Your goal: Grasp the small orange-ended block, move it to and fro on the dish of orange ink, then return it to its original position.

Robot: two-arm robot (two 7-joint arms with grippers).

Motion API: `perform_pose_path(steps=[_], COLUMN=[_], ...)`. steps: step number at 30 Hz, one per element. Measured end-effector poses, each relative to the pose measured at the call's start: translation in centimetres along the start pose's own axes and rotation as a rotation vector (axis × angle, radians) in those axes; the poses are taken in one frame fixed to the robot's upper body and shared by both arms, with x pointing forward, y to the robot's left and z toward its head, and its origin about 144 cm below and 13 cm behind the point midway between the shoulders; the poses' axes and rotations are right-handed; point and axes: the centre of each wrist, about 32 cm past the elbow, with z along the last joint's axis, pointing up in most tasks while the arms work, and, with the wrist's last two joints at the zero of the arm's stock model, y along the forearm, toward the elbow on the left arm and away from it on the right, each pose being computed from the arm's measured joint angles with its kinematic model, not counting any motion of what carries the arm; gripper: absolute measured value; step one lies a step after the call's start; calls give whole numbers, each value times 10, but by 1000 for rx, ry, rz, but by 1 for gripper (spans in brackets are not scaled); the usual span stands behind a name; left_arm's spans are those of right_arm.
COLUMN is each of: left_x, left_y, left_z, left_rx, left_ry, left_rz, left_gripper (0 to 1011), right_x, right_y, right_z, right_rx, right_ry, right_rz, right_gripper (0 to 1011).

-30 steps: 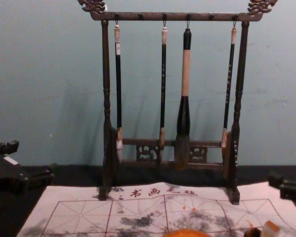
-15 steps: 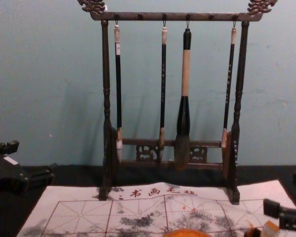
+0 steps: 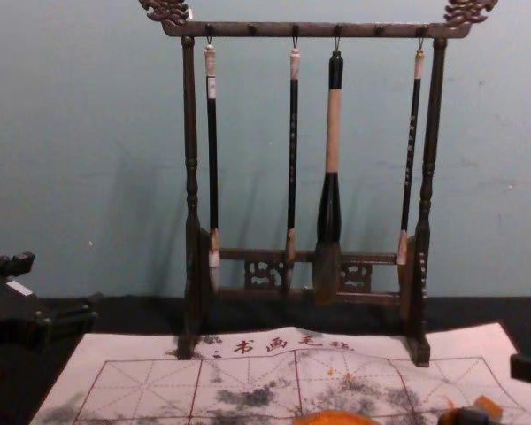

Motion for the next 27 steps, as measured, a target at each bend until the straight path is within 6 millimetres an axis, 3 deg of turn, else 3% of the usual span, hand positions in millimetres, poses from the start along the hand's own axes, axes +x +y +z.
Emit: perform_pose_path(steps=[27], left_x=[0], left_y=[0], left_z=[0], left_rx=[0], left_ry=[0], left_rz=[0], left_gripper=[1001], right_x=[3], right_y=[12], right_z=[-9], right_rx=[-50], right_ry=[6], right_rz=[18], right_gripper=[1002])
